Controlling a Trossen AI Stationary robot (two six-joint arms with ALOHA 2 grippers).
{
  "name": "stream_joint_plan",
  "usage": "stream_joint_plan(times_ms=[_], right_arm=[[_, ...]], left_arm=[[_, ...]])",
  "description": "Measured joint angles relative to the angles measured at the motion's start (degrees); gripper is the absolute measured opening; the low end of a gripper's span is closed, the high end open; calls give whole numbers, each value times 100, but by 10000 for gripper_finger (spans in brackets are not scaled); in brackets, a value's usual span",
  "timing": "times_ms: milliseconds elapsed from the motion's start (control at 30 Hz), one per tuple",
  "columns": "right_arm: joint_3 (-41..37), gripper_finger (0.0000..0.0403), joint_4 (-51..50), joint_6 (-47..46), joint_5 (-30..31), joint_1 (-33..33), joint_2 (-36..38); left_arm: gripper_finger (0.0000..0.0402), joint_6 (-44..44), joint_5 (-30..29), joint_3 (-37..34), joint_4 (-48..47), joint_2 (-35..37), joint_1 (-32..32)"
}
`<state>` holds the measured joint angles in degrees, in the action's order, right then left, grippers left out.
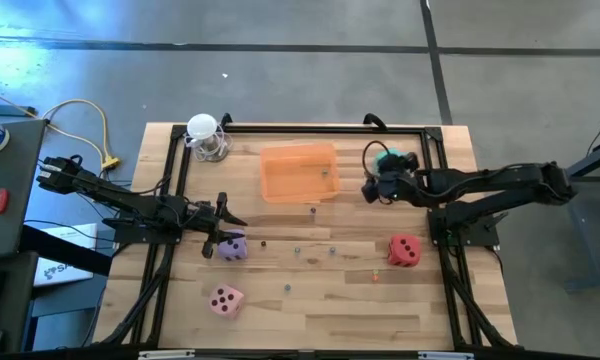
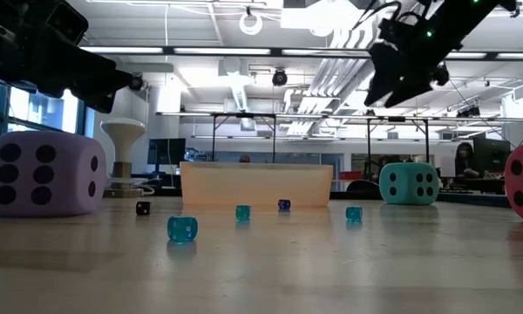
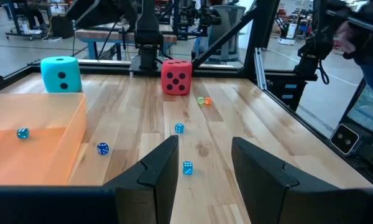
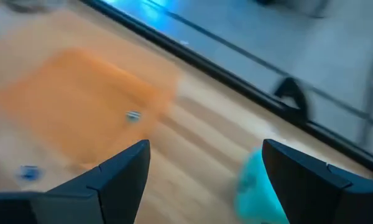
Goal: Pick & Place Dice
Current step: Put the large blue dice into the orange container
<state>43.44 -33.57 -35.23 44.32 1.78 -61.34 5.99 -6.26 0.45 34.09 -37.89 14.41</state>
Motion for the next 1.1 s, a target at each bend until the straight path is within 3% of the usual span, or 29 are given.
stream_joint_plan(times_ms=[67,200,367,567,1100], right_arm=[[0,302,-348,-359,88,162,44],[0,302,-1009,-974,-663,820,59],[0,302,-1008,-634,-1437,1660,-40],[0,302,-1000,-247,-1515,2320,-40],[2,302,-930,112,-2049,2487,-40]], left_arm=[[145,-2,1,0,1,0,1],[145,0,1,0,2,0,0],[145,1,0,0,2,1,1],[145,-2,2,0,2,0,2],[145,-2,-1,0,2,0,1]])
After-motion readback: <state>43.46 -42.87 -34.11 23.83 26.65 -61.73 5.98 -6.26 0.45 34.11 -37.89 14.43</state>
